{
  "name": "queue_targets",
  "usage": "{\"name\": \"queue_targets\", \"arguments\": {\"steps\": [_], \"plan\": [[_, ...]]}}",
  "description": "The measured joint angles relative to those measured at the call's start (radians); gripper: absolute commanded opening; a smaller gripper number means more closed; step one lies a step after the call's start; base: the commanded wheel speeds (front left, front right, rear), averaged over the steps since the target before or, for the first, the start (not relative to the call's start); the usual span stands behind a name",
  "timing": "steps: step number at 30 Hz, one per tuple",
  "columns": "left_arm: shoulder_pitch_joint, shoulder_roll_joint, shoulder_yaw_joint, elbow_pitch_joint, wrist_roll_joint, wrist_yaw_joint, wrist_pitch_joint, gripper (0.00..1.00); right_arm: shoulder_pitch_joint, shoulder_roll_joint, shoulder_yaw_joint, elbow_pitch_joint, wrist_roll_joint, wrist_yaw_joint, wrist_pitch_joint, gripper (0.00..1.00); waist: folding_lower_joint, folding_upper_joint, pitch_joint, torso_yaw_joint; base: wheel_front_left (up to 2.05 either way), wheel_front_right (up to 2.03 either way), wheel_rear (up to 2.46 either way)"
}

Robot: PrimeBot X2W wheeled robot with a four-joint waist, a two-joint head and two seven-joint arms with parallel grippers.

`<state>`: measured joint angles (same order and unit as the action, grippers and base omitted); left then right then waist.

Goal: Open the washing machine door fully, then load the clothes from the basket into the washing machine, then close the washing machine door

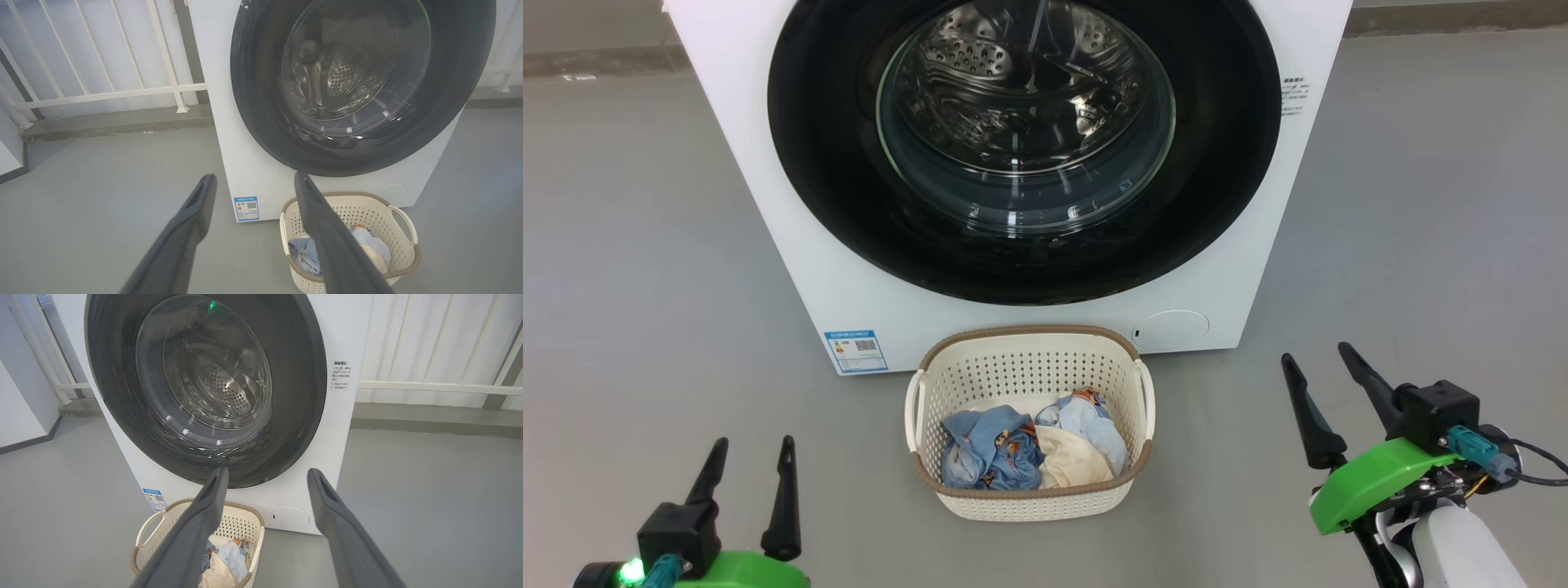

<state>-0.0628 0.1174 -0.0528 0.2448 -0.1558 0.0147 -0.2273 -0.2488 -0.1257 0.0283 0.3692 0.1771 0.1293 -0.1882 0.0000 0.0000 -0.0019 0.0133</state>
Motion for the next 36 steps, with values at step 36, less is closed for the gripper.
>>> {"name": "queue_targets", "arguments": {"steps": [36], "plan": [[-0.004,0.024,0.007,0.034,-0.044,0.034,0.000,1.00,0.000,0.028,-0.049,0.001,-0.049,0.000,-0.007,1.00,0.0000,0.0000,0.002,-0.002,0.00,0.00,0.00]]}}
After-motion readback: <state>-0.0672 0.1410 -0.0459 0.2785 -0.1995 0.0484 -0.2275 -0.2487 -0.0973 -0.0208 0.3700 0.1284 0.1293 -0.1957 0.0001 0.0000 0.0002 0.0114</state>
